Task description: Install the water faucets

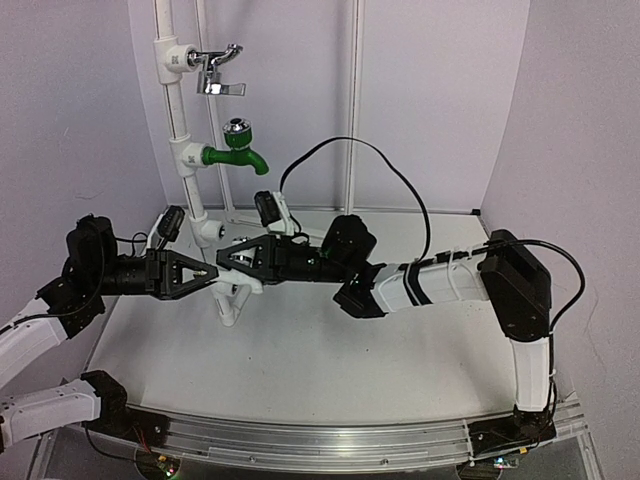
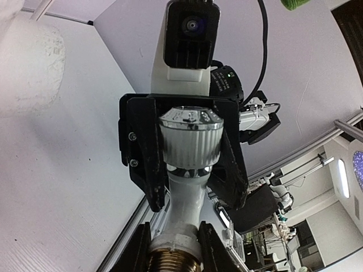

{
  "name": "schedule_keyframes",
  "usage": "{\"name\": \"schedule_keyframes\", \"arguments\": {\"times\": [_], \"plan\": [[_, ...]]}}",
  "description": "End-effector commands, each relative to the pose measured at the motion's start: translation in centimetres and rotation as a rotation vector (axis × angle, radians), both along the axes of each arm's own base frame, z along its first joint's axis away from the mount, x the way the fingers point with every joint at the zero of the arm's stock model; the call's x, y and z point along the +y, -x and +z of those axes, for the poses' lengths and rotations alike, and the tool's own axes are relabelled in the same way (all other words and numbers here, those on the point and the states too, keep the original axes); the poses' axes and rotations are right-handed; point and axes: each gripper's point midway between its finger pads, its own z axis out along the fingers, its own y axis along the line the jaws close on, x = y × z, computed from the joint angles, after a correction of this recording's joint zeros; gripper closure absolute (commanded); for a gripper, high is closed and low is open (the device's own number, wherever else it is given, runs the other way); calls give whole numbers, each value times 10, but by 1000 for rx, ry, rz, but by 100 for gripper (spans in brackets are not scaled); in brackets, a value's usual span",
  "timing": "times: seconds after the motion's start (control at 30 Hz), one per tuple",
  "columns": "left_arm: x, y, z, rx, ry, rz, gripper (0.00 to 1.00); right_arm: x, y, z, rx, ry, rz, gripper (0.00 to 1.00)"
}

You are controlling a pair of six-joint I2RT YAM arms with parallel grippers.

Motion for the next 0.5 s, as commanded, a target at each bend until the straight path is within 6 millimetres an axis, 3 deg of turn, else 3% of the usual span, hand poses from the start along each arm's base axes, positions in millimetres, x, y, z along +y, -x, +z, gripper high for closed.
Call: {"name": "schedule_keyframes", "arguments": {"times": [0.0, 0.1, 0.2, 0.33, 0.47], "plan": [[3, 4, 33, -121, 57, 5, 100, 1, -6, 11, -6, -8, -49, 86], [6, -1, 36, -164, 55, 59, 100, -5, -10, -7, 31, 71, -87, 47], [8, -6, 36, -202, 46, 93, 100, -17, -7, -12, 55, 95, -90, 25], [8, -11, 36, -221, 36, 109, 100, -26, 1, -10, 79, 103, -61, 18], [8, -14, 34, -215, 31, 113, 100, -31, 6, -1, 62, 66, -47, 24]]}}
